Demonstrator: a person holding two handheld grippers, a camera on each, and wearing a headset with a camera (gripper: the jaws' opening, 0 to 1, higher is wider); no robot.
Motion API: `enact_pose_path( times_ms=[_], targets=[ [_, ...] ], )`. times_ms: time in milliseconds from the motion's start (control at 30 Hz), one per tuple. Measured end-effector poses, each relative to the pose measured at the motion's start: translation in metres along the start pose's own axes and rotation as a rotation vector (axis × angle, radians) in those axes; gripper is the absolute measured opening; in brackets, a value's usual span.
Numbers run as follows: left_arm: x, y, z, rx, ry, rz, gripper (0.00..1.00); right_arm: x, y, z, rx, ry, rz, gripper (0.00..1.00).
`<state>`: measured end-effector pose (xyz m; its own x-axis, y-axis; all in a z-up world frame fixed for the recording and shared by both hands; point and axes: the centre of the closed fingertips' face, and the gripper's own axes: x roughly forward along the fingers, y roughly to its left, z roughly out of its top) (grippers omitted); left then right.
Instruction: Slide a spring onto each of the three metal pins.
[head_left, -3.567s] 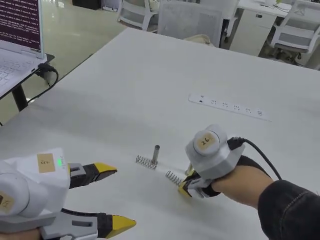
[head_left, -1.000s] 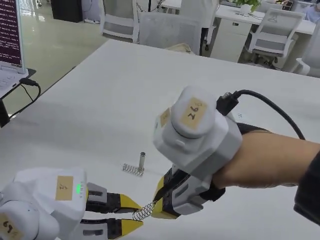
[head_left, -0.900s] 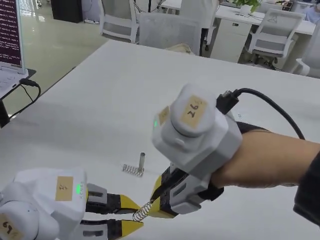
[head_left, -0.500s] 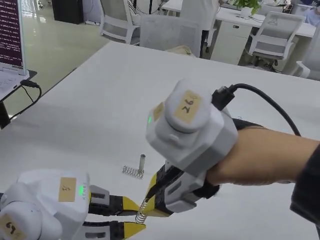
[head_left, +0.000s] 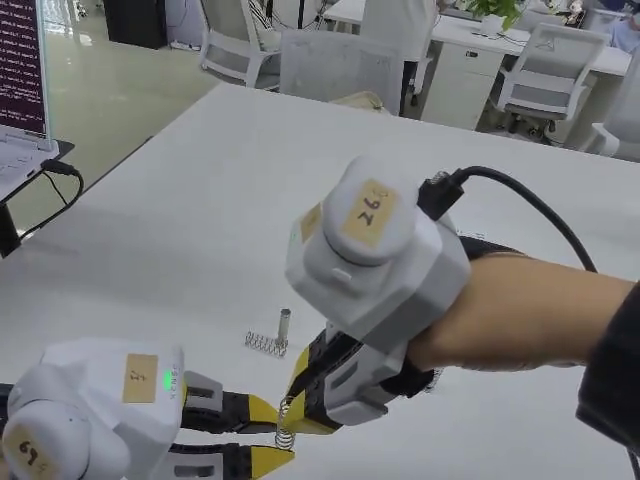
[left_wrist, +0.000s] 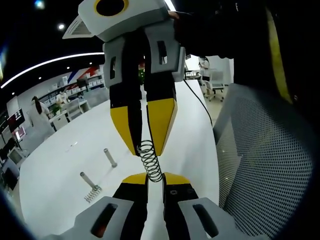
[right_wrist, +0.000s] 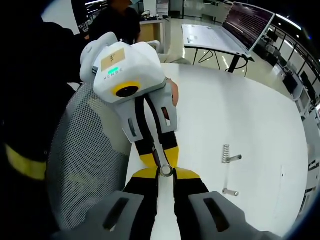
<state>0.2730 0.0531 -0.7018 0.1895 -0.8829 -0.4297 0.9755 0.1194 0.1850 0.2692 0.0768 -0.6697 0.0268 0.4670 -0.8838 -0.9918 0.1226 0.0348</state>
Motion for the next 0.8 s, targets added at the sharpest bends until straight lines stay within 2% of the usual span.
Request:
enact_pose_path(
  times_ms=[233, 400, 800],
  targets=[
    [0.000, 0.002, 0.000, -0.010, -0.004, 0.004, 0.03, -0.001, -0.001, -0.001, 0.008, 0.004, -0.002, 0.08],
    [-0.001, 0.005, 0.001, -0.032, -0.017, 0.013, 0.07, -0.001, -0.002, -0.003, 0.010, 0.010, -0.003, 0.08],
    [-0.007, 0.018, -0.003, -0.112, -0.044, 0.059, 0.29, -0.010, -0.017, -0.015, 0.046, 0.014, -0.036, 0.08]
  ],
)
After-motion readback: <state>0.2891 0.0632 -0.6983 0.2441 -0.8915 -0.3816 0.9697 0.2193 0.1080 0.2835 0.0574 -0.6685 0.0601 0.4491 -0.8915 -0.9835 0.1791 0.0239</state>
